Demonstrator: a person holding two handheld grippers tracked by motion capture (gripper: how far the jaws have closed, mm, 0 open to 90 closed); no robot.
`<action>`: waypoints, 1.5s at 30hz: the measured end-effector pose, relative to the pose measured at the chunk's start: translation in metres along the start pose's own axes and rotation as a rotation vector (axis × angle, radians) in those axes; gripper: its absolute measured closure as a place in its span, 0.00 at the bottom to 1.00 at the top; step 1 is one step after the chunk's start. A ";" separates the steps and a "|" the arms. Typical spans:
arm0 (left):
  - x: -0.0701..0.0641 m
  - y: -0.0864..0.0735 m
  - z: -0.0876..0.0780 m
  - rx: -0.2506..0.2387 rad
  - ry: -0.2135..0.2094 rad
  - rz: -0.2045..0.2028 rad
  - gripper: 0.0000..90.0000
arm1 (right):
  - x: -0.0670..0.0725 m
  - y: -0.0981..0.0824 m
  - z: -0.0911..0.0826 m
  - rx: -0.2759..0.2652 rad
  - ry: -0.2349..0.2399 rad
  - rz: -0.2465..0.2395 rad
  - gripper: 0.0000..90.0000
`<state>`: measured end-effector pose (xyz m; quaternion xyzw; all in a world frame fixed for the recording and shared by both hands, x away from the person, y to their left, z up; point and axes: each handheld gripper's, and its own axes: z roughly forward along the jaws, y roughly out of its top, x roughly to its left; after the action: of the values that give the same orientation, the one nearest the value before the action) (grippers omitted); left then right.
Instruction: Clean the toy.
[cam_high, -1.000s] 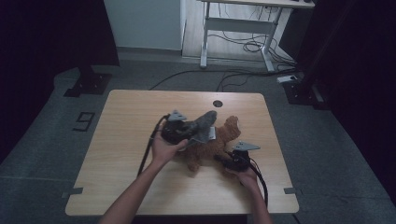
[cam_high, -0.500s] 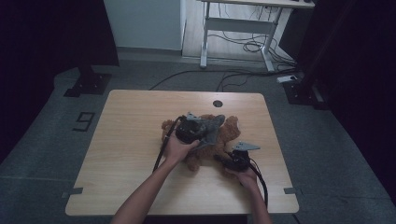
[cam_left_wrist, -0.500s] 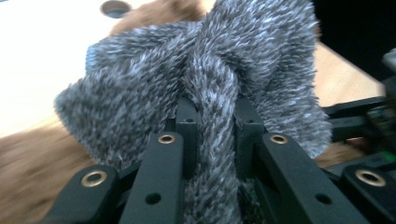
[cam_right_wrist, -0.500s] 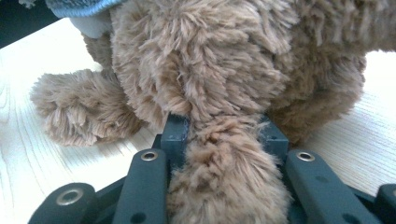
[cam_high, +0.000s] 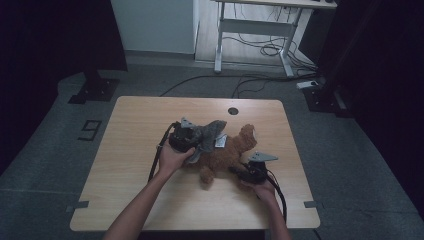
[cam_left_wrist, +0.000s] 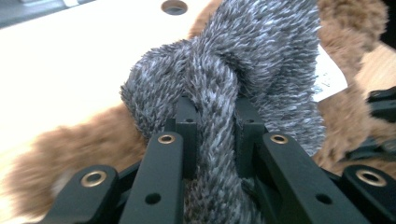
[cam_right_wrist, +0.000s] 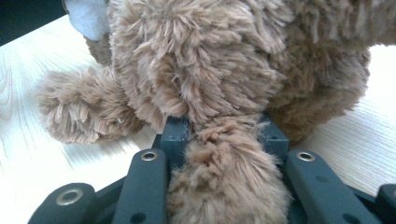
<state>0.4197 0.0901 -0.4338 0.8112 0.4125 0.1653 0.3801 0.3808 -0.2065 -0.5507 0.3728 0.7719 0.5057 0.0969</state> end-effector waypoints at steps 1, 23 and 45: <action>0.004 -0.001 -0.003 0.003 0.008 -0.004 0.85 | 0.000 0.000 0.000 0.000 0.001 0.002 0.72; -0.002 0.003 -0.024 -0.081 -0.031 0.015 0.85 | -0.001 0.000 0.000 0.002 0.001 0.020 0.72; -0.069 0.017 0.041 0.019 -0.123 0.090 0.85 | -0.002 0.000 0.000 0.007 0.003 0.025 0.71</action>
<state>0.4110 0.0093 -0.4445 0.8412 0.3530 0.1281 0.3890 0.3817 -0.2079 -0.5513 0.3822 0.7690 0.5048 0.0880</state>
